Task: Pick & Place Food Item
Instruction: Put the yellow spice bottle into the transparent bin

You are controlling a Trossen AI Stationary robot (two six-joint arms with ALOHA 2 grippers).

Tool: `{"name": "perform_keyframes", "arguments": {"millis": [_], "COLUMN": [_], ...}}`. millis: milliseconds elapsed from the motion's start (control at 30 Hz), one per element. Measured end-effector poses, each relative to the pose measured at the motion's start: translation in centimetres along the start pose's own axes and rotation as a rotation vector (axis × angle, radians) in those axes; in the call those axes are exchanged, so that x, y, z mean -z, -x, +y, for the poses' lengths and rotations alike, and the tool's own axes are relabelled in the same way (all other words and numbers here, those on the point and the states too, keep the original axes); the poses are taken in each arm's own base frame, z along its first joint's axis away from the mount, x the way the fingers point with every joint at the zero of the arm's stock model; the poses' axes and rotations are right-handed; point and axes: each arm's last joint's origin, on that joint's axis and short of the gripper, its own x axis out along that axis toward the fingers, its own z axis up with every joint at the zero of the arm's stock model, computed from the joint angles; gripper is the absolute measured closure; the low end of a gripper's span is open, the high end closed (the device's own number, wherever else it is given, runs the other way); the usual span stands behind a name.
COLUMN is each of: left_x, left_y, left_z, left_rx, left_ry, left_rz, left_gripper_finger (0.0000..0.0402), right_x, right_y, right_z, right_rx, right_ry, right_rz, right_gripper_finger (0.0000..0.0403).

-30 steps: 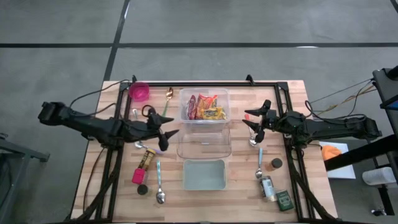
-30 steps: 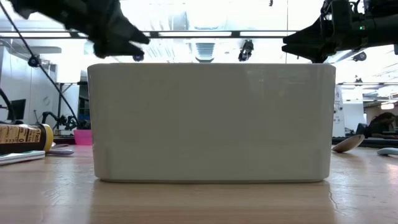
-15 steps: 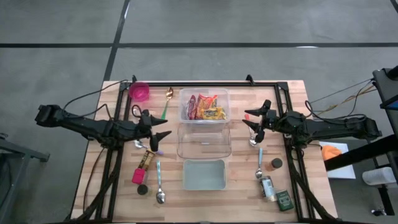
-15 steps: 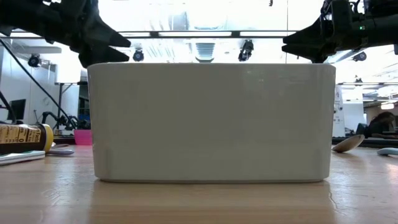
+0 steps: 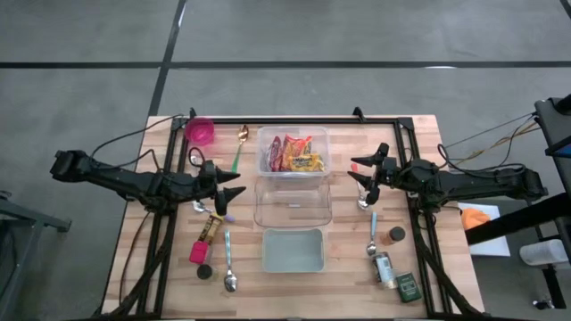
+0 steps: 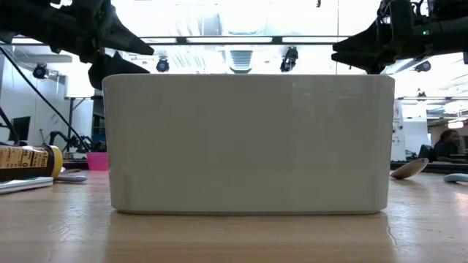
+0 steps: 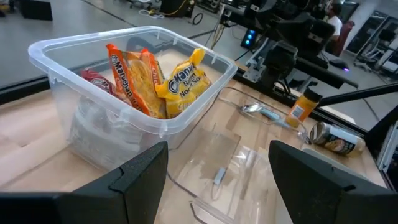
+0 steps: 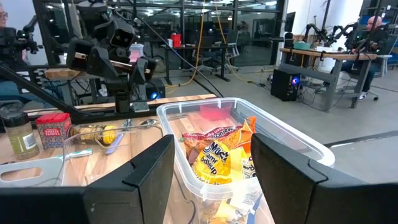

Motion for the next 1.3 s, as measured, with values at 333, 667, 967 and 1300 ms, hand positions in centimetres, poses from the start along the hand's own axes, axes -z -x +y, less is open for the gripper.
{"name": "perform_keyframes", "arguments": {"millis": [333, 667, 967, 1300], "left_x": [0.6, -0.3, -0.5, -1.2], "left_y": [0.2, 0.9, 1.3, 2.2], "left_z": [0.5, 0.0, -0.1, -3.8], "left_rx": [-0.082, -0.150, -0.188, -0.333], "left_ry": [0.110, 0.202, 0.316, 0.468], "left_rz": [0.081, 0.147, 0.183, 0.461], "left_gripper_finger": [0.0119, 0.0119, 0.0120, 0.0146], "right_x": [0.0, 0.0, 0.0, 0.0], "right_y": [0.0, 0.0, 0.0, 0.0], "right_z": [0.0, 0.0, 0.0, 0.0], "right_rx": [0.000, 0.000, 0.000, 0.000], "right_ry": [0.000, 0.000, 0.000, 0.000], "right_rz": [0.000, 0.000, 0.000, -0.001], "right_gripper_finger": [0.0192, 0.0192, 0.0192, 0.0192]}}
